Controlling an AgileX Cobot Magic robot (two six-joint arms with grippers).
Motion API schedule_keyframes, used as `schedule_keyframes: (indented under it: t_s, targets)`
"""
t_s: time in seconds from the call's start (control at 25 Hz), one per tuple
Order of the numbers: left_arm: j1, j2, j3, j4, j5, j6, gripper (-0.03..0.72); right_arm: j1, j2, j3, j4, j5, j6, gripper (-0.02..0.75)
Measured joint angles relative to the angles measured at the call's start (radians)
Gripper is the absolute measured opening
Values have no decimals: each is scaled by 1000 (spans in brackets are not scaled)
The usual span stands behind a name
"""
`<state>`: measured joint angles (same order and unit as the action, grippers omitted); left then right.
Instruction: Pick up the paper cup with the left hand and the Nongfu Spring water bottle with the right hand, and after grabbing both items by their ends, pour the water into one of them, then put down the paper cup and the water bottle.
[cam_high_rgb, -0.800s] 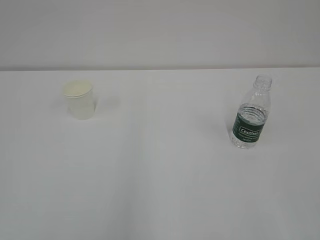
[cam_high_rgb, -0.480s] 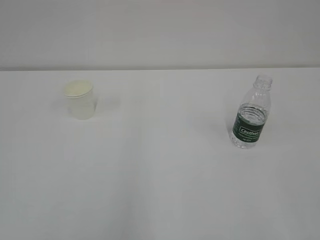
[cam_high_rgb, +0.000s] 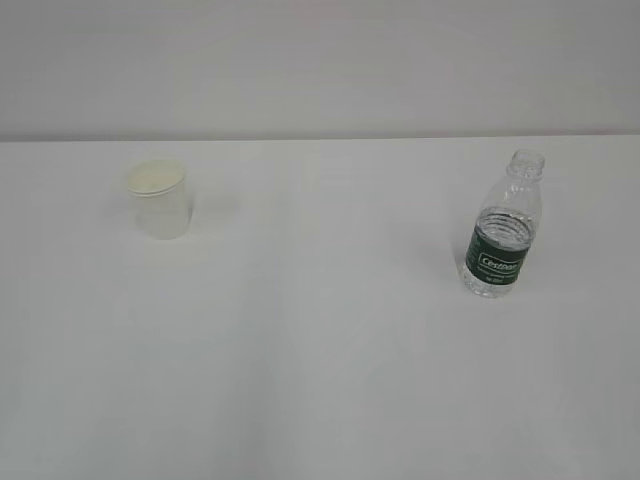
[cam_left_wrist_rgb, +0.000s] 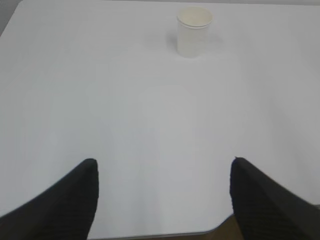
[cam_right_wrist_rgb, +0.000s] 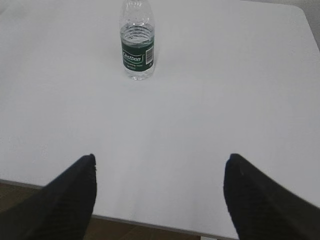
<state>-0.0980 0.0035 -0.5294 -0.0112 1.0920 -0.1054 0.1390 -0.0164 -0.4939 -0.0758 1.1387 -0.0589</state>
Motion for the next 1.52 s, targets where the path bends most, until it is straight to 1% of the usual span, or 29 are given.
schedule_keyframes:
  t_s: [1.36,1.52]
  targets:
    - [0,2,0,0,0,0,587,0,0,-2,0,-8,0,587]
    - [0,17,0,0,0,0,587,0,0,-6,15,-8,0,587]
